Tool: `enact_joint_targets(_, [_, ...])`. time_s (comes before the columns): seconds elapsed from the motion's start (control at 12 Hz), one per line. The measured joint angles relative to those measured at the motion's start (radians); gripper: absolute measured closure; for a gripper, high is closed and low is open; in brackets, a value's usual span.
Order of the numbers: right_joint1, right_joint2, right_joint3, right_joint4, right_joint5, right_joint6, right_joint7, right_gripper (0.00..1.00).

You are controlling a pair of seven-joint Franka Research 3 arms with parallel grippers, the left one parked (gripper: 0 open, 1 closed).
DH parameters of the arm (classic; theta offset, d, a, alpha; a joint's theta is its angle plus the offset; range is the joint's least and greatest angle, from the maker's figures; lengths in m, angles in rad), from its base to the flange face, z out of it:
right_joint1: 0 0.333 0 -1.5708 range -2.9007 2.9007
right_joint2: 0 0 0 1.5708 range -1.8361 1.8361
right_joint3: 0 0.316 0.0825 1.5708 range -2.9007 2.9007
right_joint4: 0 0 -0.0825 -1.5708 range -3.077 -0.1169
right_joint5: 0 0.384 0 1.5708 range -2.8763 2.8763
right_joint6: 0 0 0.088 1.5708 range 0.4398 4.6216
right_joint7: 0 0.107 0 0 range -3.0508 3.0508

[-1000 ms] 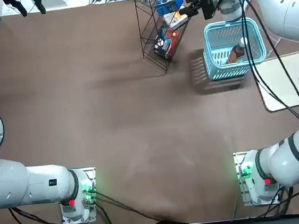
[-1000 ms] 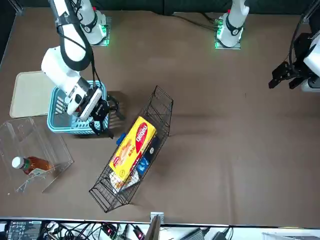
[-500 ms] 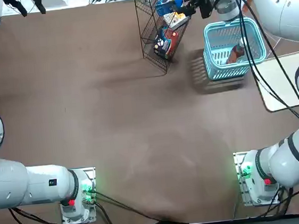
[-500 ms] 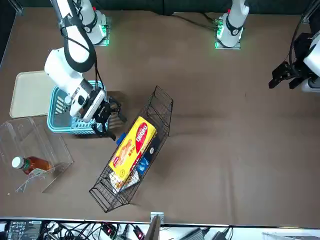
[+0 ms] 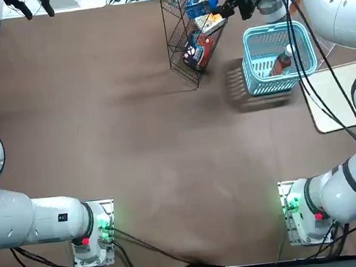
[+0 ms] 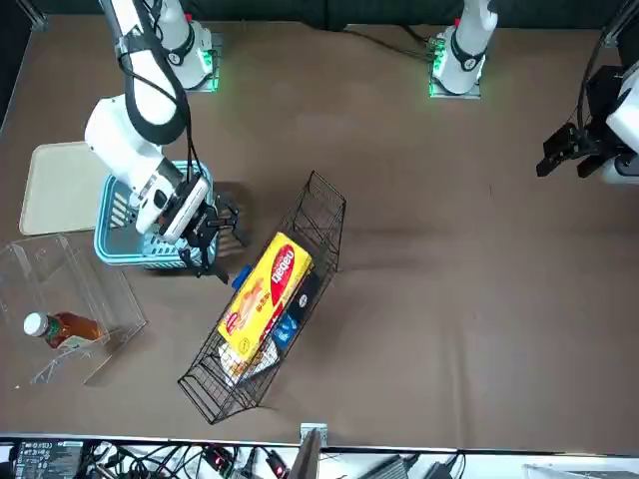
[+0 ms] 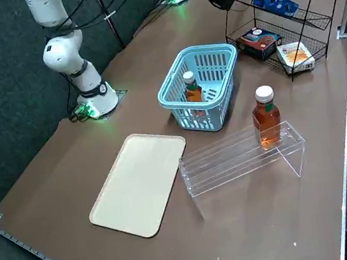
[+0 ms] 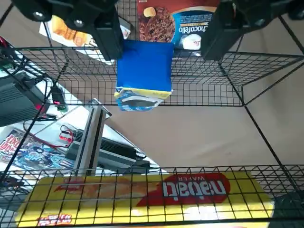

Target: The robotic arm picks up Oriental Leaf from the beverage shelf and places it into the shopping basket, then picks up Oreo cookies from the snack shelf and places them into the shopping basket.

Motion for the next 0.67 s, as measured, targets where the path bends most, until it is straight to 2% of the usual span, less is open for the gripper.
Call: enact_joint_targets(0.67, [-0.003,0.001,-0.001,0.010,-0.002,0.002,-0.002,0.00])
